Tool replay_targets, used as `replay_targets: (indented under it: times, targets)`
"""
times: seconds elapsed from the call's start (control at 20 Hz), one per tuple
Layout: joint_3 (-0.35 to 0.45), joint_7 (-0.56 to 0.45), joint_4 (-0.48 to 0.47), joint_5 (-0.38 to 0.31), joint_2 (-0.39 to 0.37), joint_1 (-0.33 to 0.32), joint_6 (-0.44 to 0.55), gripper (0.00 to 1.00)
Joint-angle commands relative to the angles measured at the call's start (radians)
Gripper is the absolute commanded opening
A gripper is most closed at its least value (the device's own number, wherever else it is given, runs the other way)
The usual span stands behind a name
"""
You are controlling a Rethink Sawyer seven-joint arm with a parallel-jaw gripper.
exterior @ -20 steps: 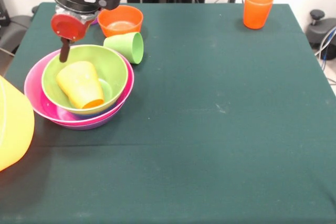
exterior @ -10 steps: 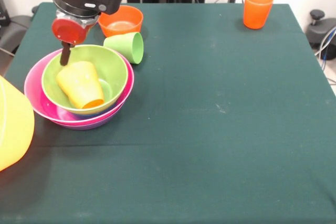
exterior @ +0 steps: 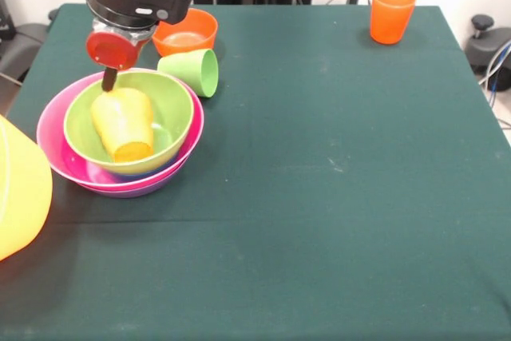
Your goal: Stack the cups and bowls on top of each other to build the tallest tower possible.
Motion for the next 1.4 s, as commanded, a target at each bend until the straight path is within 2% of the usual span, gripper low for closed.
replay_targets:
  times: [0.05, 0.6, 0.95, 1.4]
  targets:
    - [0.197, -0.010, 0.033, -0.079, 0.028, -0.022, -0.001, 0.00]
    - [0.244, -0.050, 0.073, -0.099, -0.015, -0.059, -0.060, 0.00]
    - [0.263, -0.045, 0.080, -0.117, -0.053, -0.074, -0.039, 0.00]
    - [0.312, -0.072, 0.119, -0.190, -0.134, -0.080, -0.149, 0.00]
